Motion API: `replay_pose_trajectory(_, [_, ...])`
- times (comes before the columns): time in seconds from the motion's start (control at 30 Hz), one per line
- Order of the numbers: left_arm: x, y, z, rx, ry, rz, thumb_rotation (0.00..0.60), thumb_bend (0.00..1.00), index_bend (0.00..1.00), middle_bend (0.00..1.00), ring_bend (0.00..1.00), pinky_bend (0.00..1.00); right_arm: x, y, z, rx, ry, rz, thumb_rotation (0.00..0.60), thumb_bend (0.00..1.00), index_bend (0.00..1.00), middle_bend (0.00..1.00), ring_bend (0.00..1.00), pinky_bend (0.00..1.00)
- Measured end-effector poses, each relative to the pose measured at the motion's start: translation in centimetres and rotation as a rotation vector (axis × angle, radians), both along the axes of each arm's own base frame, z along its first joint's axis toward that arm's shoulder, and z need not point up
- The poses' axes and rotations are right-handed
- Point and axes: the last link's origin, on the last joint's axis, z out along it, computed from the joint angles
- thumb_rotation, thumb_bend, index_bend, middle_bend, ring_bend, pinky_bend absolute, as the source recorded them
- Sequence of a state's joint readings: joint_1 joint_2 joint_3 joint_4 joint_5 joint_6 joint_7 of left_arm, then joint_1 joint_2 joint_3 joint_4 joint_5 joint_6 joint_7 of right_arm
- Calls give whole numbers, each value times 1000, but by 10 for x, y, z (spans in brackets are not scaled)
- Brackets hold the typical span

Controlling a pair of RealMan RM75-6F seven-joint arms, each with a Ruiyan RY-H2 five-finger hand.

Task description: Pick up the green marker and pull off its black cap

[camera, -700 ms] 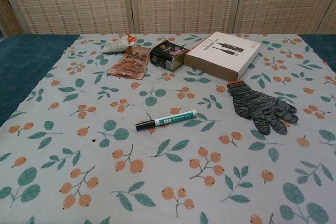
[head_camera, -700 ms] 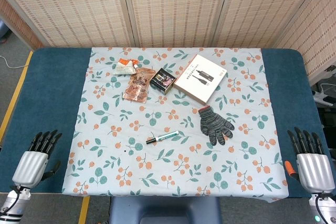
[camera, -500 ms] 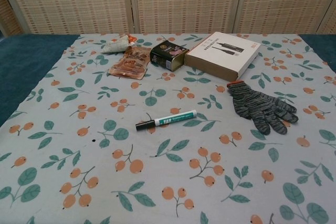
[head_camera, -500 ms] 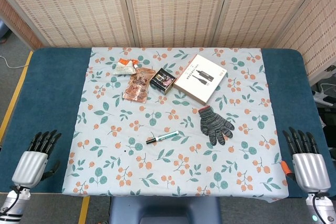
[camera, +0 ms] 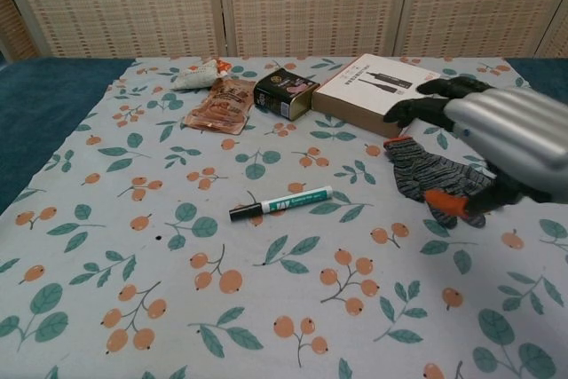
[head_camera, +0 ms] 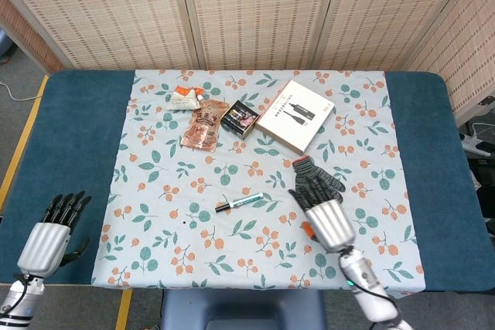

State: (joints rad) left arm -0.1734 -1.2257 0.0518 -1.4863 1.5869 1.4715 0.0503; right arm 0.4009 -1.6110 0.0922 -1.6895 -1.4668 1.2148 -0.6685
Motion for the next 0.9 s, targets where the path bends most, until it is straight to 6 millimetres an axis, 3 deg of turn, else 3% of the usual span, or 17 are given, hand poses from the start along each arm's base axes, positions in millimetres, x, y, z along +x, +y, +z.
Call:
replay_pose_trajectory(0.13, [0,0,2,4,-19,-5,600,361,0,0,0,21,39,-20,-43,21,31,67,600,199,325,309,0,0])
replay_pose_trajectory(0.3, [-1,0,4,10,-30,-12,600,355,0,0,0,23,58,-40,-72,18,100,99,600,199,331,312,0,0])
replay_pose_trajectory(0.63, [-4,2,1,-3,-20,8,600,355,0,0,0,25,50,-68,-99,16,216,70,600,199,370,337,0,0])
replay_pose_trajectory(0.9, [-5,3,0,-2,-7,18,600,353,0,0,0,26,51,-72,-115,34,229,61,600,244,427,357,2,0])
